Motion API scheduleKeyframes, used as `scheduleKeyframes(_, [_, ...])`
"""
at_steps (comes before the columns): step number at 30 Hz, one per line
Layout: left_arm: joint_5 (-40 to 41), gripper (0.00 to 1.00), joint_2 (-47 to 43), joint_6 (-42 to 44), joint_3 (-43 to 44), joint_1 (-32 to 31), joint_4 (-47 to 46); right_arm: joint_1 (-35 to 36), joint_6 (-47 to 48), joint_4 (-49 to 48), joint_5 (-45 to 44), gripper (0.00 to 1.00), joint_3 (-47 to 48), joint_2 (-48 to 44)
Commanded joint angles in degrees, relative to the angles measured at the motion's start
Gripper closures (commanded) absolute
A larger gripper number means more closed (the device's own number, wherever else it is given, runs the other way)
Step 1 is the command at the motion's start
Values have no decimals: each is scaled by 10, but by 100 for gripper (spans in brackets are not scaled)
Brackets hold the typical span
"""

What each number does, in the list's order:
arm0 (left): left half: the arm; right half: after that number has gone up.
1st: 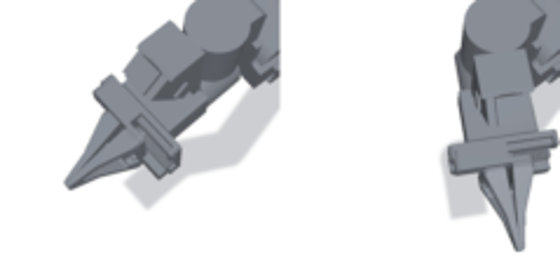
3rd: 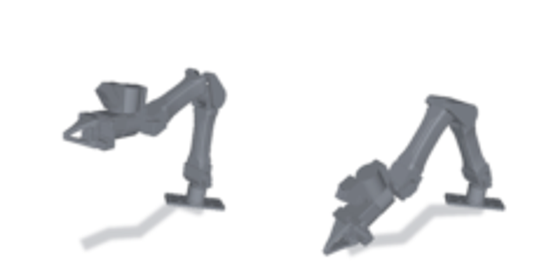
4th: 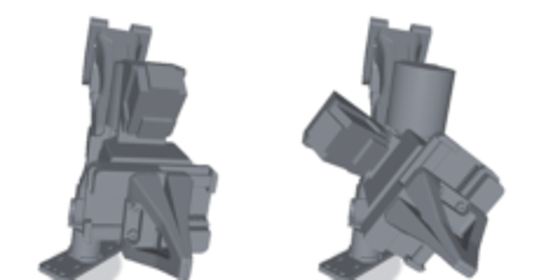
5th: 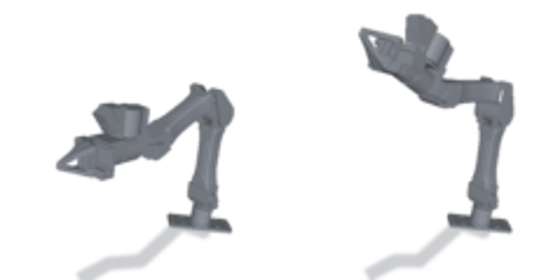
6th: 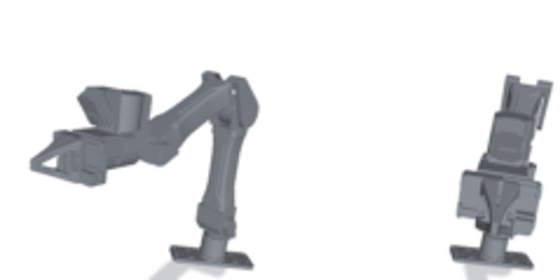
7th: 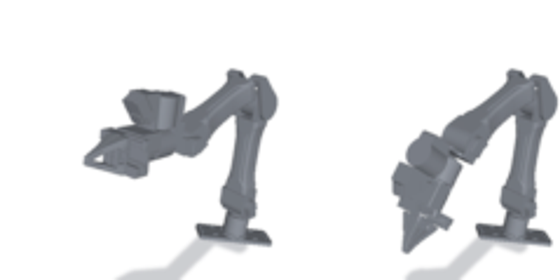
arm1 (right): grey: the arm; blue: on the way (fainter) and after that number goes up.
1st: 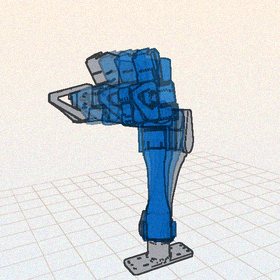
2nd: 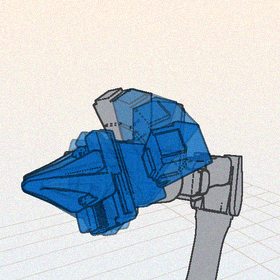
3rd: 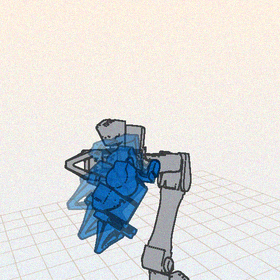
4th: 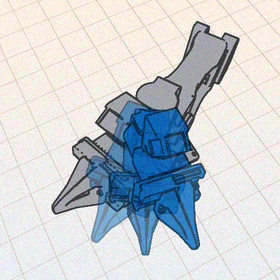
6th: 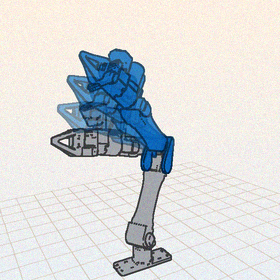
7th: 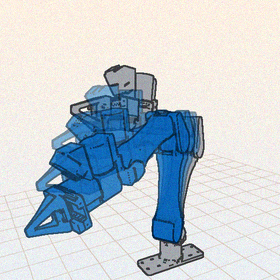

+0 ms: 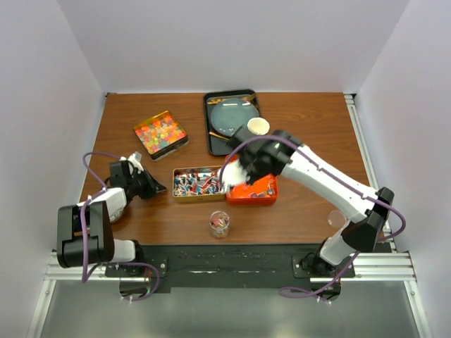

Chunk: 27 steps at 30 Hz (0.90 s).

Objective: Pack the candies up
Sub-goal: Place the fake candies in the packing bottle, then move the storage box to the center of the board.

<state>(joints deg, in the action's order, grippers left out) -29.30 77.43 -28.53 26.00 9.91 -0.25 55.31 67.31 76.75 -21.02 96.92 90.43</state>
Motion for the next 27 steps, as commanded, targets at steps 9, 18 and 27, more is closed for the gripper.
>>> scheduleKeyframes(9, [-28, 100, 55, 6, 80, -122, -19, -311, -151, -185, -75, 100, -17, -65])
scheduleKeyframes(18, [-34, 100, 134, 10, 164, -233, -38, -355, -155, -206, -75, 100, -72, -90])
scheduleKeyframes(27, [-30, 95, 234, 14, 283, -384, -56, -388, -164, -216, -97, 100, -59, -63])
